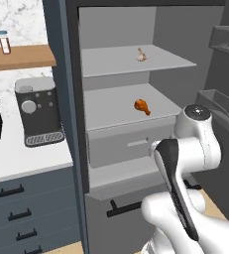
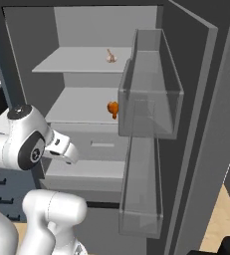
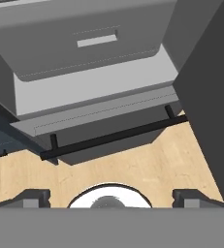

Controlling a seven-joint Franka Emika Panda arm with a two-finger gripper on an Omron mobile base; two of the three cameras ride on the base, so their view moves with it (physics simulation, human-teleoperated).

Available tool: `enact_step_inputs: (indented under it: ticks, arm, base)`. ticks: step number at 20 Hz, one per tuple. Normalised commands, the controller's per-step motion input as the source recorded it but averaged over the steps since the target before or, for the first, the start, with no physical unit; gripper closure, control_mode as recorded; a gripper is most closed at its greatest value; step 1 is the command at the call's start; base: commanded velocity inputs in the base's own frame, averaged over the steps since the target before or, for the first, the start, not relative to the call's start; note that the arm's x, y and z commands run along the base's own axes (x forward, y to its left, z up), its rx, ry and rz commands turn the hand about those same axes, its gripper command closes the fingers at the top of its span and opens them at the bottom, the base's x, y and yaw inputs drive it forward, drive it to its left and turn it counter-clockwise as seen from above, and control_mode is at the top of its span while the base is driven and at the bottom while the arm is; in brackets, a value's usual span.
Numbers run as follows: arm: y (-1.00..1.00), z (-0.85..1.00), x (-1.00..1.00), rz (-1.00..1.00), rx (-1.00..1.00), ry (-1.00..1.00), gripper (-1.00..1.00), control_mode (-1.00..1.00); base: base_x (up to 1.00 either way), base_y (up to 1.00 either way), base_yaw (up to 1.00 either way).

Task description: Place one garlic and one chicken drumstick in each tupperware on the nearby counter, to pack two identical lunches.

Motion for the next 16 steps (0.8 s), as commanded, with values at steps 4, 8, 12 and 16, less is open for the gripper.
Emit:
enact_step_inputs:
  ticks: [4,8,12,16]
  arm:
    - [-0.05,0.02,0.11,0.0,0.0,-0.06,-1.0,-1.0]
    - [-0.12,0.21,0.52,0.0,0.0,-0.14,-1.0,-1.0]
    - [-0.18,0.12,0.75,0.0,0.0,-0.04,-1.0,-1.0]
    - [-0.2,0.13,0.74,0.0,0.0,0.01,-1.0,-1.0]
  base:
    - [0.0,0.0,0.0]
    - [0.0,0.0,0.0]
    - [0.0,0.0,0.0]
    - [0.0,0.0,0.0]
